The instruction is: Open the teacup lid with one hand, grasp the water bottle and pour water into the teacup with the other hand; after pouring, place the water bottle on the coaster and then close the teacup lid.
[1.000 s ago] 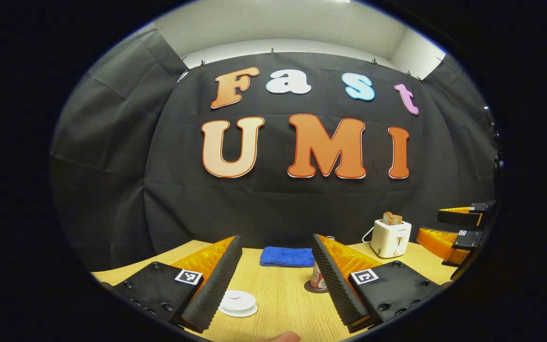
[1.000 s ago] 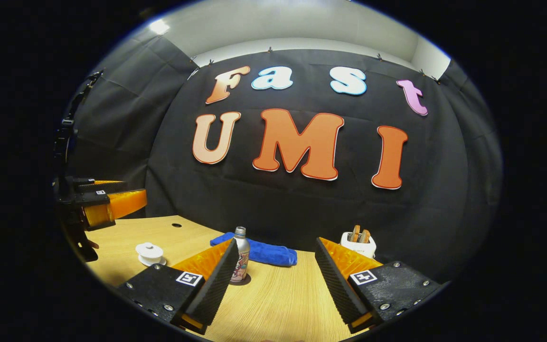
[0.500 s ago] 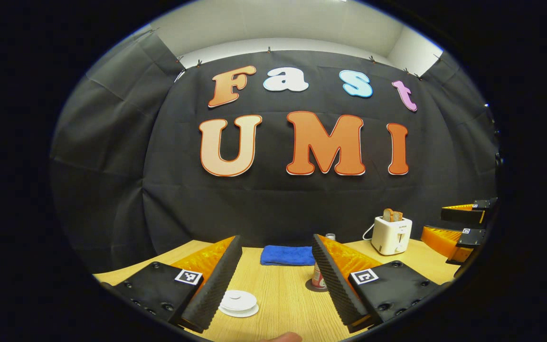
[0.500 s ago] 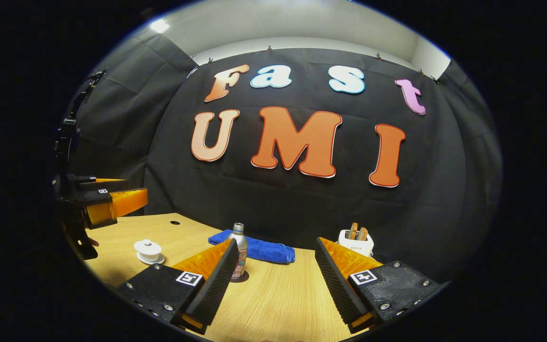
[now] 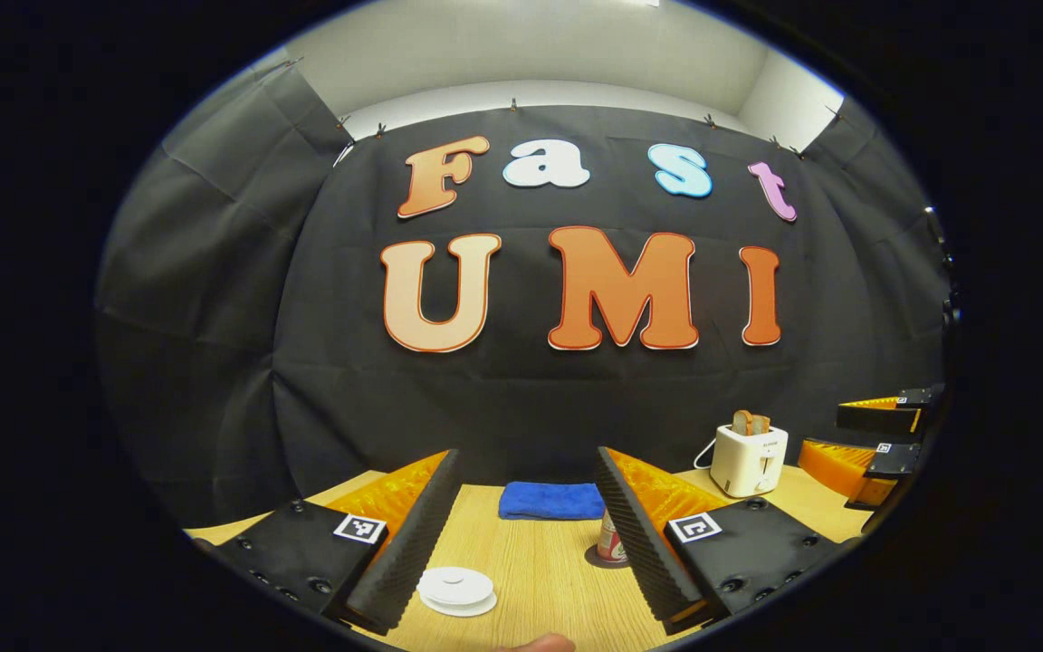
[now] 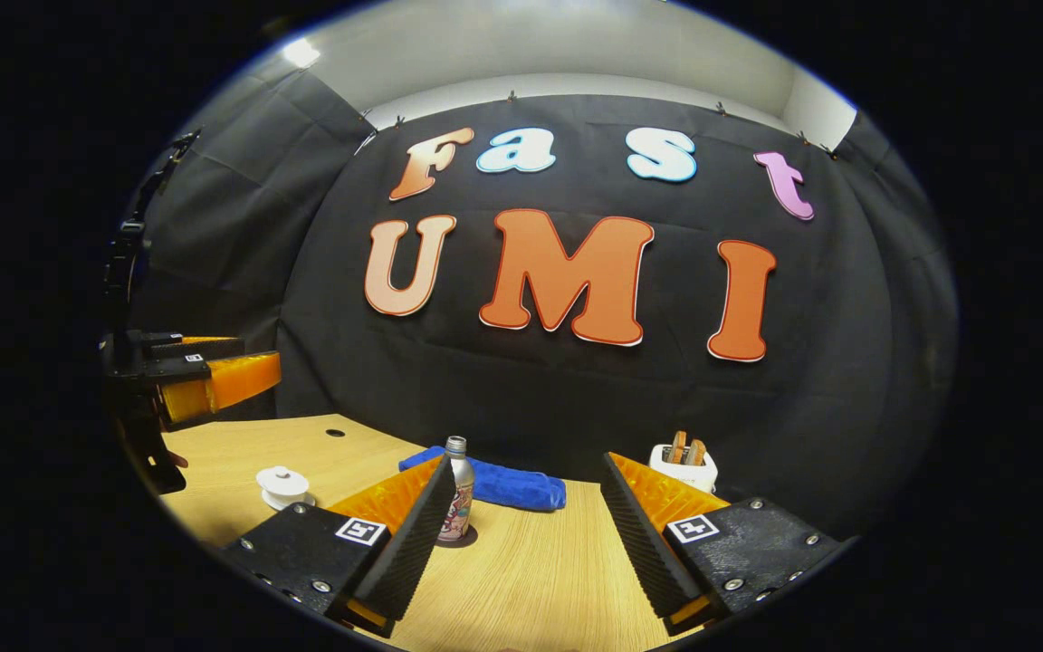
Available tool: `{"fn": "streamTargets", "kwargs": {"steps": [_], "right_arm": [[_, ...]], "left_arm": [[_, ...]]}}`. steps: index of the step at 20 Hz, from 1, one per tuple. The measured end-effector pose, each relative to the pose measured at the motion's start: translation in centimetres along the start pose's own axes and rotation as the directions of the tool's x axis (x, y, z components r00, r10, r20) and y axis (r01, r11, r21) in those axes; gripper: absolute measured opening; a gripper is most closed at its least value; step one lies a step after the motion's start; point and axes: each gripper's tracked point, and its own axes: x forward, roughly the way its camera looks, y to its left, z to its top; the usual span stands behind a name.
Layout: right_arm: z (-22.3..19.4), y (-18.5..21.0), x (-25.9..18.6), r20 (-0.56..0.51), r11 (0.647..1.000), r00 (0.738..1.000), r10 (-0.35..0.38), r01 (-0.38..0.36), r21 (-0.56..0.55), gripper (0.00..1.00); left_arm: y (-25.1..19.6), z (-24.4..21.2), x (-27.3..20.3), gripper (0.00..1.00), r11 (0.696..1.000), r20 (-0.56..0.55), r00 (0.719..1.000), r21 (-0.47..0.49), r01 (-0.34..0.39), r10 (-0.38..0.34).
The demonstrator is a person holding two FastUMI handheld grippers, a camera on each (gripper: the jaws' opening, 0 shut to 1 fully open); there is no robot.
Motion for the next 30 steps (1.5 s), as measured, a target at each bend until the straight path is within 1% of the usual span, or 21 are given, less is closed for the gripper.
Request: {"fn": "streamTargets", "kwargs": {"steps": [6, 7, 10, 18, 20, 21, 23, 24, 25, 28, 29, 30], "right_arm": [[0.1, -0.3, 0.2, 0.003, 1.0, 1.0, -0.007, 0.007, -0.006, 0.97], [0.1, -0.5, 0.3, 0.001, 1.0, 1.0, -0.018, 0.018, -0.002, 0.97], [-0.1, -0.3, 0.2, -0.011, 1.0, 1.0, -0.017, 0.018, 0.012, 0.97], [0.2, -0.9, 0.6, 0.004, 0.999, 0.999, -0.034, 0.034, 0.002, 0.97], [0.1, -1.0, 0.6, 0.001, 0.999, 0.999, -0.038, 0.038, 0.009, 0.97], [0.2, -1.0, 0.6, 0.001, 0.999, 0.999, -0.044, 0.044, 0.014, 0.97], [0.3, -1.0, 0.7, 0.0, 0.999, 0.999, -0.043, 0.043, 0.02, 0.97], [0.4, -1.0, 0.7, -0.001, 0.999, 0.999, -0.045, 0.045, 0.016, 0.93], [0.5, -1.3, 0.7, 0.004, 0.999, 0.999, -0.05, 0.05, 0.012, 0.97], [0.8, -1.5, 0.9, 0.018, 0.998, 0.998, -0.057, 0.057, 0.005, 0.97], [0.7, -1.5, 0.9, 0.017, 0.998, 0.998, -0.057, 0.056, 0.007, 0.93], [0.7, -1.4, 0.9, 0.015, 0.998, 0.998, -0.057, 0.057, 0.011, 1.0]], "left_arm": [[-0.3, 0.2, 0.5, 1.0, 1.0, 0.002, 1.0, 0.004, 0.009, -0.009], [-0.3, 0.1, 0.7, 1.0, 1.0, 0.002, 1.0, 0.004, 0.009, -0.009], [-0.4, -0.2, 1.1, 1.0, 1.0, -0.009, 1.0, -0.003, 0.01, -0.01], [-0.6, -0.3, 2.2, 1.0, 1.0, -0.012, 1.0, -0.015, 0.013, -0.013], [-0.7, -0.4, 2.5, 0.94, 1.0, -0.013, 1.0, -0.021, 0.012, -0.012], [-0.6, -0.1, 2.6, 1.0, 1.0, -0.007, 1.0, -0.021, 0.009, -0.009], [-0.6, 0.4, 2.9, 1.0, 1.0, 0.0, 1.0, -0.018, 0.007, -0.007], [-0.7, 0.6, 3.0, 1.0, 1.0, 0.004, 1.0, -0.028, 0.011, -0.011], [-0.7, 0.8, 3.0, 1.0, 0.999, 0.008, 1.0, -0.034, 0.012, -0.012], [-0.3, 1.2, 3.2, 1.0, 1.0, 0.012, 1.0, -0.025, 0.005, -0.004], [-0.4, 1.1, 3.3, 1.0, 1.0, 0.008, 1.0, -0.023, 0.005, -0.005], [-0.5, 0.9, 3.3, 1.0, 1.0, 0.003, 1.0, -0.021, 0.007, -0.007]]}}
